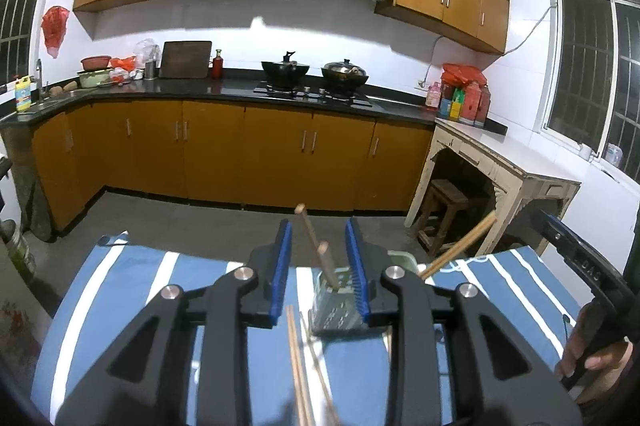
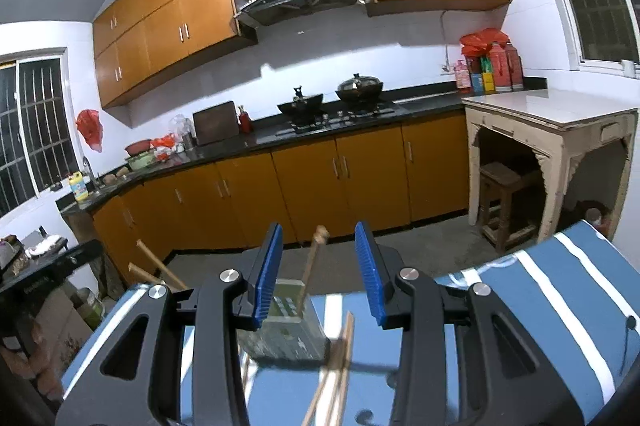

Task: Organize utensils
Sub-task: 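Open both tools to release the chopsticks and pull back, then close the left tool on a wooden chopstick while the right tool grasps another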

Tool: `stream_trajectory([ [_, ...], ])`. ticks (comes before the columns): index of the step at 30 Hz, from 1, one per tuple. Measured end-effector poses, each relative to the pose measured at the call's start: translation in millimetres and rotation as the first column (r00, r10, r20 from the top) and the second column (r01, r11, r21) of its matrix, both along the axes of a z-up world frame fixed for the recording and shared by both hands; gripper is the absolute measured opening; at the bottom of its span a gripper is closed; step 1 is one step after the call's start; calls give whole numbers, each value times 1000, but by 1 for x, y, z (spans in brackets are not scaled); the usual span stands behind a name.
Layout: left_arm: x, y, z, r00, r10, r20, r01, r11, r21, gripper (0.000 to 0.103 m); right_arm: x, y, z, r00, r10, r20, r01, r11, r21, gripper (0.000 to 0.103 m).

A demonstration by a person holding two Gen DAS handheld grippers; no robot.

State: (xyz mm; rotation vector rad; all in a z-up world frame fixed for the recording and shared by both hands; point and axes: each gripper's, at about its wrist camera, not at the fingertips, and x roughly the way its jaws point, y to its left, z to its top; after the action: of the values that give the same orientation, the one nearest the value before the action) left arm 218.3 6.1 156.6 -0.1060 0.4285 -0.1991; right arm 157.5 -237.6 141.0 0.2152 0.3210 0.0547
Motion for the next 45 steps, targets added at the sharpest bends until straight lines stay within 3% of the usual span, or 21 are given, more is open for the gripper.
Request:
stream_trajectory([
  [7, -32, 14, -45, 999, 32, -41, -31, 999, 39, 48, -15, -8, -64, 988, -12, -151, 9, 1000, -21, 46],
  [13, -33, 19, -117, 983, 41, -178, -30, 997, 66, 62, -5, -5, -138, 937, -20, -349, 25, 1000, 8, 52],
  [15, -29, 20, -140, 972, 38, -232, -22, 997, 74, 62, -2, -3, -155, 922, -18, -387, 26, 1000, 15, 52],
  [17, -25, 19, -157, 962, 37, -269, -13, 996, 91, 62, 3, 3, -172, 904, 5, -427, 10, 999, 32, 51],
  [20, -22, 18, -179, 954, 43, -297, -13, 995, 101, 62, 9, 14, -189, 883, 36, -469, -19, 999, 42, 39],
  [26, -21, 23, -209, 927, 46, -372, -23, 998, 66, 62, 21, 30, -204, 863, 56, -503, -55, 998, 17, 31],
  [30, -20, 23, -219, 915, 40, -401, -15, 998, 66, 61, 29, 37, -212, 848, 43, -527, -68, 997, -28, 20],
  [35, -17, 17, -222, 909, 14, -417, 14, 998, 65, 53, 25, 37, -214, 851, 8, -525, -62, 994, -86, 8],
  [38, -13, 12, -225, 902, -5, -432, 32, 998, 57, 45, 25, 25, -214, 851, -44, -523, -14, 994, -106, 8],
  [42, -11, 4, -227, 898, -26, -439, 54, 997, 51, 42, 21, -10, -214, 836, -160, -525, 130, 987, -95, 8],
  [45, -9, -3, -228, 894, -42, -446, 74, 996, 54, 36, 18, -22, -214, 831, -168, -530, 146, 986, -84, 8],
])
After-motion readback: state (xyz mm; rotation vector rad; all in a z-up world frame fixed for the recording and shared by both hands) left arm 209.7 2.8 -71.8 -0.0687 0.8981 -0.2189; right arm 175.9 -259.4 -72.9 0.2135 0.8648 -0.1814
